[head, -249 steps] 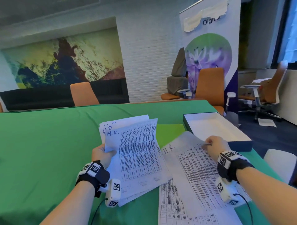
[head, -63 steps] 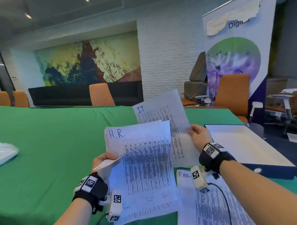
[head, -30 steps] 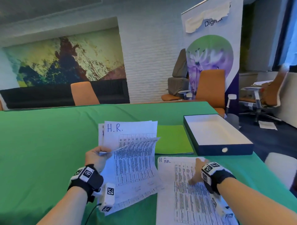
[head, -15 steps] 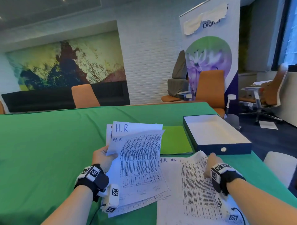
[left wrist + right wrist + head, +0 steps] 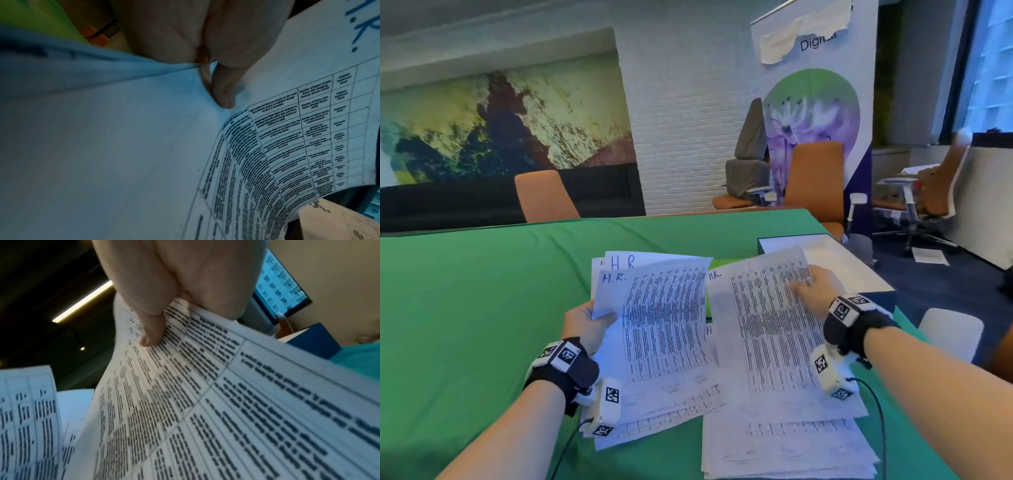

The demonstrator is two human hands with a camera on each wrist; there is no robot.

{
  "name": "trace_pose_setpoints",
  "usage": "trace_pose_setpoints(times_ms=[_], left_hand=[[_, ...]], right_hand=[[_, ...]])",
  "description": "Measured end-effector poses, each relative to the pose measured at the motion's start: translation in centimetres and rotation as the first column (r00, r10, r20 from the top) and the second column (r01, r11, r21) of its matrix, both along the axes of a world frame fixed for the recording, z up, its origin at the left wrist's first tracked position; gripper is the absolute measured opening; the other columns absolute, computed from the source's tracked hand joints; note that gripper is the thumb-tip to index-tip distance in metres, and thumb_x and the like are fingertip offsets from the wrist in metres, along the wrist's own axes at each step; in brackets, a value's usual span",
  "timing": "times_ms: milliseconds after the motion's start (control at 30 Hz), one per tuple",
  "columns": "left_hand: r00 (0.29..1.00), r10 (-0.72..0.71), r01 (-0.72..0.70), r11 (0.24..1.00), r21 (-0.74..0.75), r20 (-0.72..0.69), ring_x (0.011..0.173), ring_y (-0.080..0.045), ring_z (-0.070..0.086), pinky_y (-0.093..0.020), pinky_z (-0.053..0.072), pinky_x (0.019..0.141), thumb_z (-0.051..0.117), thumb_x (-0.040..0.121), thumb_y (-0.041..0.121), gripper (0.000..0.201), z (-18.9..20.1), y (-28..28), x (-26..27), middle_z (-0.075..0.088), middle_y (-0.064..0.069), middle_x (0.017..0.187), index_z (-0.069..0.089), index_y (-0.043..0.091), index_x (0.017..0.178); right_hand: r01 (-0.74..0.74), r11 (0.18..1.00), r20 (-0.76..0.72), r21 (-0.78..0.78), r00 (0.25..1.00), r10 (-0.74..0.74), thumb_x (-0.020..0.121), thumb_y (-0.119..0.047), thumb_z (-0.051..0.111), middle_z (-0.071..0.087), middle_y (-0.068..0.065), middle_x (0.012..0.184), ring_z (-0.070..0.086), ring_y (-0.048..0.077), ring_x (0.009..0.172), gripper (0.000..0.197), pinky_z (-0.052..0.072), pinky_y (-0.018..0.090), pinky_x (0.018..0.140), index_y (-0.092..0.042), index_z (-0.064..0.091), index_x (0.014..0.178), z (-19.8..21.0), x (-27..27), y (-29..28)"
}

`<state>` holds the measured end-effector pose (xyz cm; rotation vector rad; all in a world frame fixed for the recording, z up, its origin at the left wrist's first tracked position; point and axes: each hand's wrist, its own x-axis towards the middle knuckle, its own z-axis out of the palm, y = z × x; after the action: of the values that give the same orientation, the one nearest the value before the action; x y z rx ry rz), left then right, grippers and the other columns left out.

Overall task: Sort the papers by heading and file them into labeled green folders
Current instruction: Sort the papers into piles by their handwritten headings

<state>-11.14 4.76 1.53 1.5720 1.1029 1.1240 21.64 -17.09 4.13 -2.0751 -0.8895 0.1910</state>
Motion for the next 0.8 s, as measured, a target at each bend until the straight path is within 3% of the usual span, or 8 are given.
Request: trace_pose_setpoints(times_ms=[67,133,233,333,400,500,633,800], left_hand=[[1.000,-0.012,0.012,1.000,0.001,0.004,0.094,-0.026,0.060,-0.043,0.046,0.092,0.066,0.081,-0.002,0.028,0.1,-0.2,0.0,0.066,-0.008,0.101,0.066,0.004,0.109],[1.000,-0.022,0.023,1.000,-0.002,0.012,0.093,-0.025,0.059,-0.040,0.045,0.091,0.065,0.082,-0.001,0.027,0.0,-0.2,0.1,0.066,-0.007,0.101,0.066,0.005,0.108],[1.000,-0.017,0.018,1.000,-0.024,0.023,0.093,-0.024,0.059,-0.037,0.043,0.089,0.066,0.083,0.003,0.020,-0.3,-0.3,0.1,0.066,-0.006,0.098,0.068,0.011,0.101],[0.999,-0.009,0.011,0.999,-0.051,0.050,0.091,-0.026,0.060,-0.037,0.045,0.083,0.065,0.085,0.007,0.013,-0.5,-0.3,0.1,0.067,-0.007,0.099,0.067,0.014,0.096],[0.997,0.007,-0.001,0.996,-0.086,0.076,0.088,-0.026,0.061,-0.038,0.047,0.080,0.062,0.087,0.008,0.015,-0.4,-0.3,-0.1,0.067,-0.009,0.101,0.066,0.008,0.102],[0.999,0.048,-0.045,0.995,-0.086,0.024,0.096,-0.031,0.063,-0.047,0.049,0.091,0.063,0.088,0.012,0.024,-0.7,0.3,-0.7,0.066,-0.015,0.108,0.064,0.001,0.109],[0.997,0.078,-0.075,0.989,-0.126,0.016,0.092,-0.033,0.065,-0.049,0.051,0.090,0.063,0.086,0.010,0.026,-0.5,0.6,-1.2,0.067,-0.016,0.100,0.064,-0.004,0.109],[0.999,0.021,-0.016,0.994,-0.106,0.047,0.076,-0.020,0.057,-0.025,0.044,0.072,0.059,0.089,0.009,0.018,0.3,-0.6,-0.3,0.066,-0.007,0.092,0.062,0.000,0.105]], right_hand=[[-0.071,0.991,0.045,-0.110,0.996,0.076,0.090,-0.012,0.058,0.066,0.007,0.099,0.063,0.027,0.091,0.015,0.050,0.034,0.078,-0.013,0.062,0.104,-0.4,0.1,-0.2],[-0.078,0.985,0.109,-0.155,0.989,0.095,0.089,-0.006,0.055,0.067,0.008,0.093,0.063,0.029,0.088,0.014,0.048,0.032,0.073,-0.016,0.063,0.096,-0.5,0.2,-0.4],[-0.061,0.998,0.172,-0.019,0.983,0.064,0.090,-0.004,0.052,0.059,0.008,0.081,0.057,0.024,0.077,0.011,0.039,0.024,0.062,-0.007,0.062,0.090,1.8,-0.3,-0.5],[-0.197,0.964,0.102,0.177,0.978,0.181,0.093,-0.002,0.052,0.062,0.004,0.080,0.055,0.006,0.055,0.019,0.040,0.010,0.046,-0.017,0.064,0.097,5.4,-1.9,-0.6],[-0.232,0.951,0.155,0.204,0.967,0.202,0.093,-0.001,0.052,0.062,0.000,0.080,0.051,0.003,0.056,0.022,0.034,0.003,0.040,-0.019,0.064,0.098,7.0,-2.8,-0.1],[-0.139,0.938,0.225,0.319,0.972,0.067,0.089,-0.001,0.050,0.059,0.002,0.071,0.057,0.023,0.068,0.024,0.044,0.018,0.056,-0.019,0.060,0.080,7.6,-3.0,1.5],[-0.071,0.893,0.118,0.445,0.993,0.020,0.089,-0.001,0.052,0.063,0.000,0.095,0.059,0.022,0.093,0.026,0.047,0.033,0.086,-0.014,0.065,0.107,7.3,-3.9,3.0],[-0.169,0.893,0.093,0.418,0.985,0.143,0.090,-0.006,0.053,0.059,-0.011,0.077,0.056,0.010,0.074,0.018,0.041,0.026,0.071,-0.020,0.062,0.097,6.8,-6.5,5.7]])
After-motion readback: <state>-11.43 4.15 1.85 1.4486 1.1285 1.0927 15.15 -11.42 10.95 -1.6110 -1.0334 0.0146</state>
